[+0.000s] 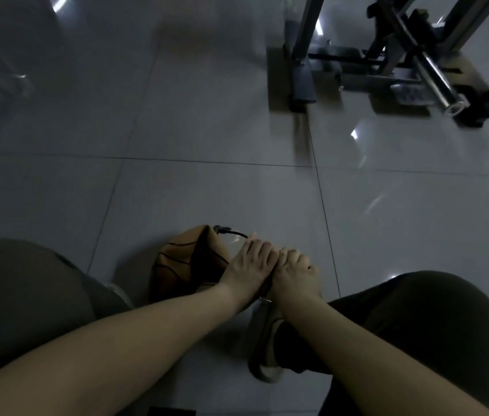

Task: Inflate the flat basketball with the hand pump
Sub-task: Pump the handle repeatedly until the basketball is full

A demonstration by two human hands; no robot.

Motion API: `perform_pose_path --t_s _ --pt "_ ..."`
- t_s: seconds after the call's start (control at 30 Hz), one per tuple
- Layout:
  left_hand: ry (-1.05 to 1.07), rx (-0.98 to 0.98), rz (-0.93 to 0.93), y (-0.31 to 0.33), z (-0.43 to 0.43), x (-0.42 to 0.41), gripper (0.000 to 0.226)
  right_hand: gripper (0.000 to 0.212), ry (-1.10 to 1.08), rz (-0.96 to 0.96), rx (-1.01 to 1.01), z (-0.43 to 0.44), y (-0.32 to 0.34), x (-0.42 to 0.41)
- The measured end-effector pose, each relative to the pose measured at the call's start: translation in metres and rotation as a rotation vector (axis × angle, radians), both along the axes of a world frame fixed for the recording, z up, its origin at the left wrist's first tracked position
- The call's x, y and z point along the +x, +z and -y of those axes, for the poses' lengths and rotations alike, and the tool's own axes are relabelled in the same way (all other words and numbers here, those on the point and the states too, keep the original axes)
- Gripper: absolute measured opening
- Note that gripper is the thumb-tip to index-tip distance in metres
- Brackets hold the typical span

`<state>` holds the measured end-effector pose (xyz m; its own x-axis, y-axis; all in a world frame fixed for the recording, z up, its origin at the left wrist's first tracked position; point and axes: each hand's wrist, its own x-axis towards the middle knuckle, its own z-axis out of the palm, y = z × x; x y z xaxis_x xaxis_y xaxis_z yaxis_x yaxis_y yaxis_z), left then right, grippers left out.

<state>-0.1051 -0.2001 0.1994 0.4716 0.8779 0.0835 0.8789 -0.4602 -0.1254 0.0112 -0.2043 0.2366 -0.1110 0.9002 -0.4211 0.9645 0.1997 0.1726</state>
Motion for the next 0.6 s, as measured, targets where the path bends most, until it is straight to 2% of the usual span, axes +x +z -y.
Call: perform_pose_path --t_s 0.1,0.2,0.27,0.37,0.43,0.5,0.6 --pt "-0.046 -0.033 0.022 0.015 -0.004 -0.005 0.018 0.046 0.078 -0.093 -0.067 -0.003 0.021 0.002" --pt "-0.083 -0.066 0.063 0.039 -0.008 -0.012 0.028 0.041 0.128 -0.211 -0.012 -0.001 0.048 0.004" --pt "-0.086 0.015 0.140 0.064 -0.015 -0.016 0.035 0.037 0.132 -0.249 0.197 -0.002 0.069 0.004" --pt "-0.095 0.196 0.268 0.115 -0.032 -0.022 0.040 0.041 0.164 -0.342 0.553 -0.010 0.097 0.004" --pt "-0.089 0.280 0.285 0.141 -0.035 -0.025 0.041 0.031 0.195 -0.361 0.719 -0.014 0.112 0.006" --pt "-0.086 0.325 0.281 0.143 -0.031 -0.022 0.039 0.025 0.166 -0.315 0.751 -0.016 0.115 0.005" --pt "-0.058 0.300 0.254 0.108 -0.016 -0.015 0.027 0.021 0.092 -0.244 0.647 -0.010 0.089 -0.003"
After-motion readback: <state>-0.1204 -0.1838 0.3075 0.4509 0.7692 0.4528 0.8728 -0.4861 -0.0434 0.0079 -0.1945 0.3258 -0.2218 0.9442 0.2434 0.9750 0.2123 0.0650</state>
